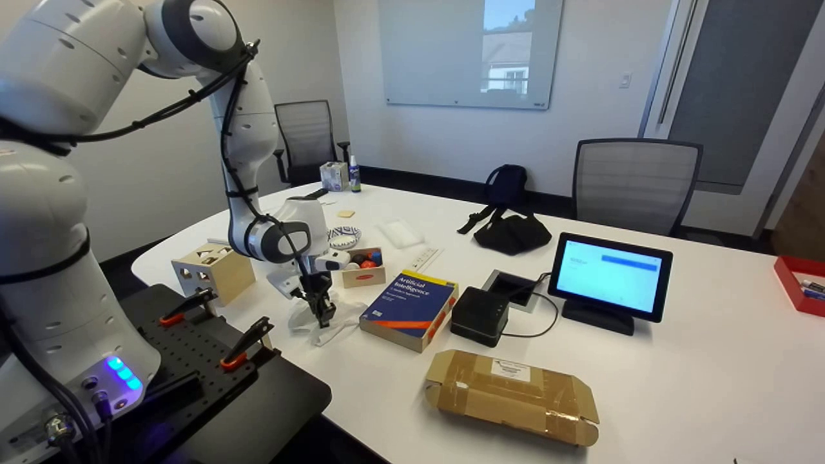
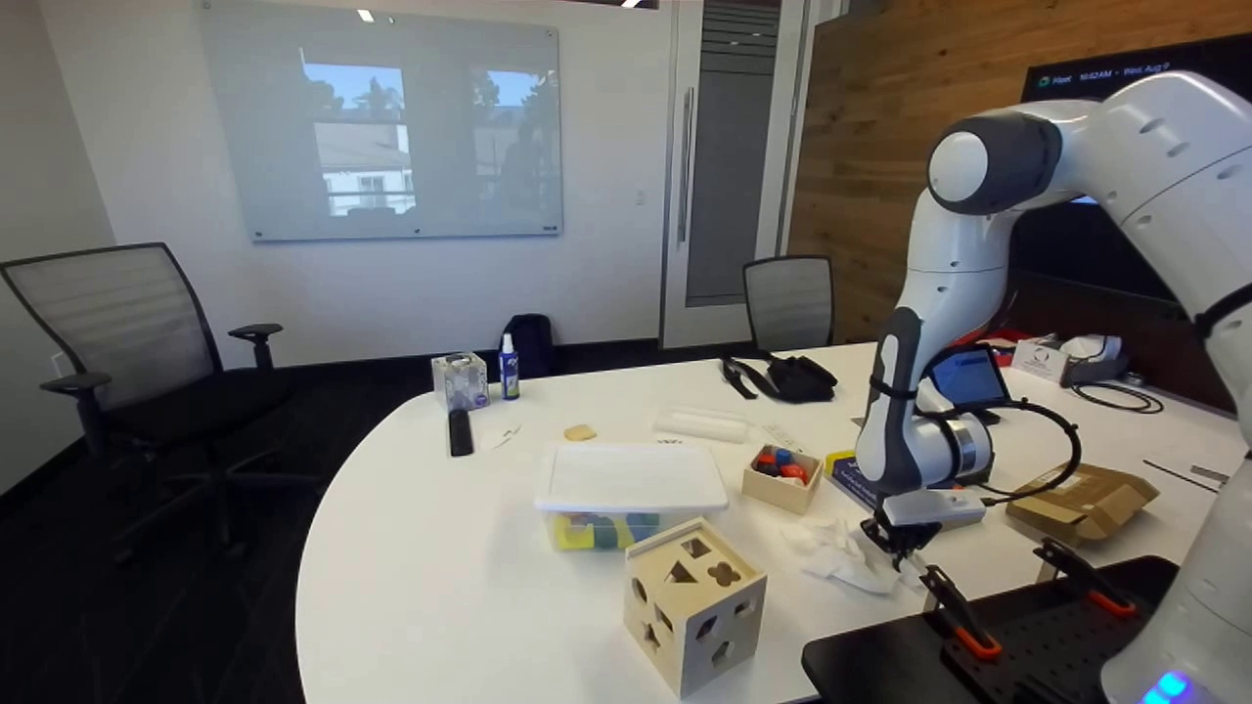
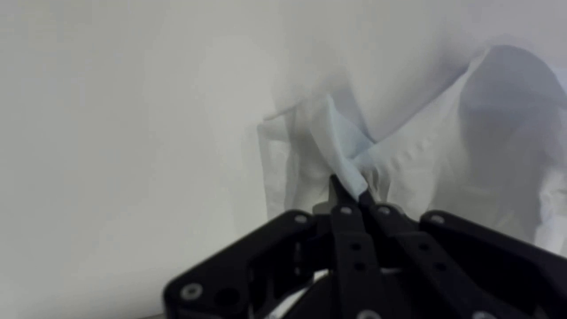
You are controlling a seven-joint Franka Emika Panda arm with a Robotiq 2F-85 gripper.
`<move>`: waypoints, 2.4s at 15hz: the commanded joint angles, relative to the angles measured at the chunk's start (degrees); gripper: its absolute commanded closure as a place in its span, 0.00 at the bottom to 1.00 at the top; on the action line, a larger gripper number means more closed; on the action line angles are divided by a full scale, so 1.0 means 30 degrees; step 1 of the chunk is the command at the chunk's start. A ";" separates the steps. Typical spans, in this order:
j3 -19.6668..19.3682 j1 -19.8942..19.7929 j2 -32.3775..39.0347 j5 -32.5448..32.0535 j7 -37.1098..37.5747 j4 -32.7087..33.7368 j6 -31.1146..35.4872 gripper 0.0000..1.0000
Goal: Use the white cloth to wipe the table
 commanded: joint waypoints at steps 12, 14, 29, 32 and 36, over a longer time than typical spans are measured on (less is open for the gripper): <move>0.1230 0.2189 -0.0377 0.0157 0.0108 0.0555 -0.0910 0.99; 0.0426 0.2175 -0.0574 0.0275 0.0245 0.0026 -0.0736 0.99; 0.5555 0.1458 -0.3106 -0.0364 -0.0933 -0.0941 -0.0614 0.99; 0.7292 0.1186 -0.2626 -0.0303 -0.1085 -0.0373 -0.1336 0.99; 0.6842 0.2213 -0.2161 -0.0136 -0.0447 0.0057 -0.2383 0.59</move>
